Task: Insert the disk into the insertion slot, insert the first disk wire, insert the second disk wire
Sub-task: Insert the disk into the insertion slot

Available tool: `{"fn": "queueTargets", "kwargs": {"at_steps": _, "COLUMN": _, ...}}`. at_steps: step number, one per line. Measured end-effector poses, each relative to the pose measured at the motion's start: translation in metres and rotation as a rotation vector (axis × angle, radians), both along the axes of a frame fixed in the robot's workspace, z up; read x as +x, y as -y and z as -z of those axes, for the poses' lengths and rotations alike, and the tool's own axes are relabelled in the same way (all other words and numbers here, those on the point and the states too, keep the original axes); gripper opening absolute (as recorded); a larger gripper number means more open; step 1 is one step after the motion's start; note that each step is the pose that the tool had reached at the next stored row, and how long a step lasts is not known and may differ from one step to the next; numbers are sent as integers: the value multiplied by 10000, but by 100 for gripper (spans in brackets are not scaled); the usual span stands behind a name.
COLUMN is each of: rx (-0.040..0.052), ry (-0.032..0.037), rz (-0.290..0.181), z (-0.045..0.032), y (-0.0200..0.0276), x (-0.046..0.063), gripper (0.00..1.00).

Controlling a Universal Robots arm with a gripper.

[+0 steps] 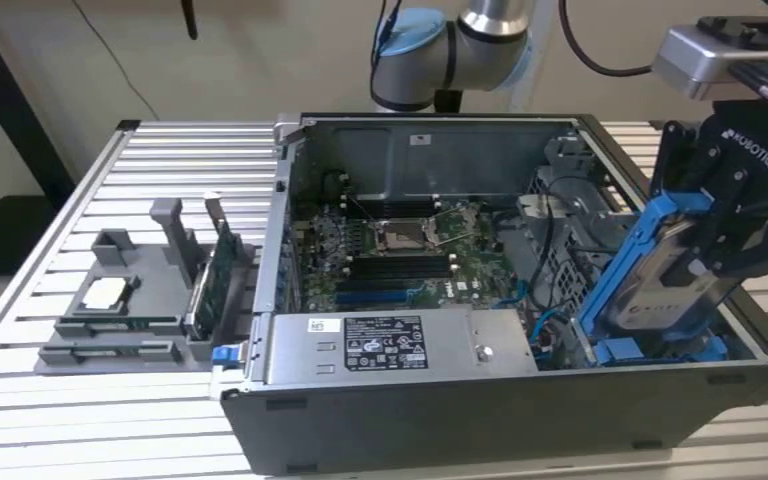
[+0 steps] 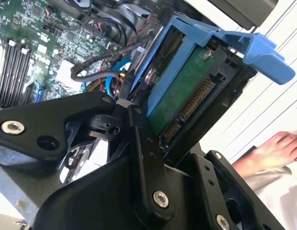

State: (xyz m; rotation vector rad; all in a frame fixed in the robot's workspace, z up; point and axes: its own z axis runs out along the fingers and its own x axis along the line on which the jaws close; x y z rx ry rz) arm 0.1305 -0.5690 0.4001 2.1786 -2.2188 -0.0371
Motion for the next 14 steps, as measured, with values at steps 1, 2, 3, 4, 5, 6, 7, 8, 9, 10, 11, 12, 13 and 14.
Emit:
{"fn": "queueTargets", "kwargs": {"at_steps": 1, "rx": 0, "ry": 0, "rz": 0, "z": 18, "y": 0, "x": 0, "gripper": 33}}
{"fn": "queueTargets", "kwargs": {"at_steps": 2, "rx": 1, "ry": 0, "rz": 0, "z": 36, "y": 0, "x": 1, "gripper": 33}}
{"fn": "queueTargets", "kwargs": {"at_steps": 3, "rx": 0, "ry": 0, "rz": -1, "z": 54, "y": 0, "x": 1, "gripper": 33}}
{"fn": "queueTargets", "kwargs": {"at_steps": 4, "rx": 0, "ry": 0, "rz": -1, "z": 72, "y": 0, "x": 2, "gripper": 33}}
{"fn": "queueTargets", "kwargs": {"at_steps": 5, "rx": 1, "ry": 0, "rz": 0, "z": 91, "y": 0, "x": 2, "gripper": 33}}
{"fn": "queueTargets", "kwargs": {"at_steps": 6, "rx": 1, "ry": 0, "rz": 0, "z": 108, "y": 0, "x": 2, "gripper": 33}}
{"fn": "queueTargets", "kwargs": {"at_steps": 7, "rx": -1, "ry": 0, "rz": -1, "z": 124, "y": 0, "x": 2, "gripper": 33}}
{"fn": "queueTargets", "kwargs": {"at_steps": 8, "rx": -1, "ry": 0, "rz": -1, "z": 138, "y": 0, "x": 3, "gripper": 33}}
{"fn": "queueTargets", "kwargs": {"at_steps": 9, "rx": 0, "ry": 0, "rz": 0, "z": 148, "y": 0, "x": 2, "gripper": 33}}
{"fn": "queueTargets", "kwargs": {"at_steps": 10, "rx": -2, "ry": 0, "rz": 0, "z": 151, "y": -1, "x": 3, "gripper": 33}}
{"fn": "queueTargets", "kwargs": {"at_steps": 11, "rx": -3, "ry": 0, "rz": 0, "z": 151, "y": 0, "x": 2, "gripper": 33}}
{"fn": "queueTargets", "kwargs": {"at_steps": 12, "rx": -3, "ry": 0, "rz": 0, "z": 151, "y": 0, "x": 3, "gripper": 33}}
{"fn": "queueTargets", "kwargs": {"at_steps": 13, "rx": -3, "ry": 0, "rz": 0, "z": 152, "y": 0, "x": 3, "gripper": 33}}
{"fn": "queueTargets", "kwargs": {"at_steps": 14, "rx": -1, "ry": 0, "rz": 0, "z": 153, "y": 0, "x": 3, "gripper": 33}}
